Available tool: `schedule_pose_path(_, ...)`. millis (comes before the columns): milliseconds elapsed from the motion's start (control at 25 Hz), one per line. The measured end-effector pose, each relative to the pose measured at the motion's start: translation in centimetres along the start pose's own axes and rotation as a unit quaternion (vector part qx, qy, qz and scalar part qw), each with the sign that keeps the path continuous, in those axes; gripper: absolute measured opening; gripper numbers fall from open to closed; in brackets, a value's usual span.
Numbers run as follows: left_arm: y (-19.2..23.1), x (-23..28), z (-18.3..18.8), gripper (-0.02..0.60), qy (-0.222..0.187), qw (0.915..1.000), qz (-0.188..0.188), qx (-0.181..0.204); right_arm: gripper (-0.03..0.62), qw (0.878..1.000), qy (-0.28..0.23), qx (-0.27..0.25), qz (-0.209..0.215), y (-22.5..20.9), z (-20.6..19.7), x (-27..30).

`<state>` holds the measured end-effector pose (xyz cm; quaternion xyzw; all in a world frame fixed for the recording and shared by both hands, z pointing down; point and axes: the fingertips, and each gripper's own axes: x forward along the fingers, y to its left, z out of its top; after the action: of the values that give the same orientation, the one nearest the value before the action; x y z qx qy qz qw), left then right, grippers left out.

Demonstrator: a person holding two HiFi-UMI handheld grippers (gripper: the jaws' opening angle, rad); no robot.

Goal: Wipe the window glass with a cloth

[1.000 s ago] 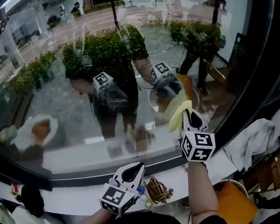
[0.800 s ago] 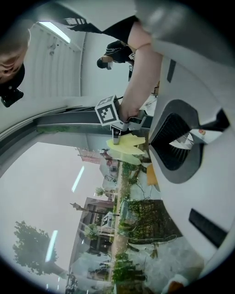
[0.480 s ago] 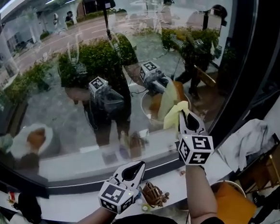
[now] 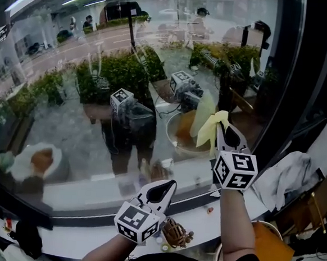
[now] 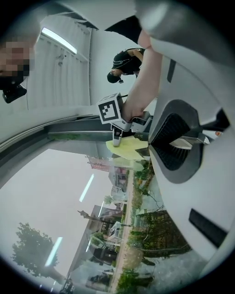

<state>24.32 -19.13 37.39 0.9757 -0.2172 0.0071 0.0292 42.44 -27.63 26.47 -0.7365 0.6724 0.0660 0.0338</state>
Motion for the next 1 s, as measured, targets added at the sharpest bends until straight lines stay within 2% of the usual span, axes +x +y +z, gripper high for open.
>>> schedule_pose_path(440,0.3,-1.2,-0.6,0.008,0.006,0.9998,0.021,-0.004,0.052,1.0,-0.005,0.003,0.014,1.6,0.1,1.8)
schedule_pose_path(1000,2.2,-2.9,-1.4,0.008,0.025,0.998,0.057,-0.004,0.052,1.0,-0.022,0.021,0.001,1.7,0.4,2.4)
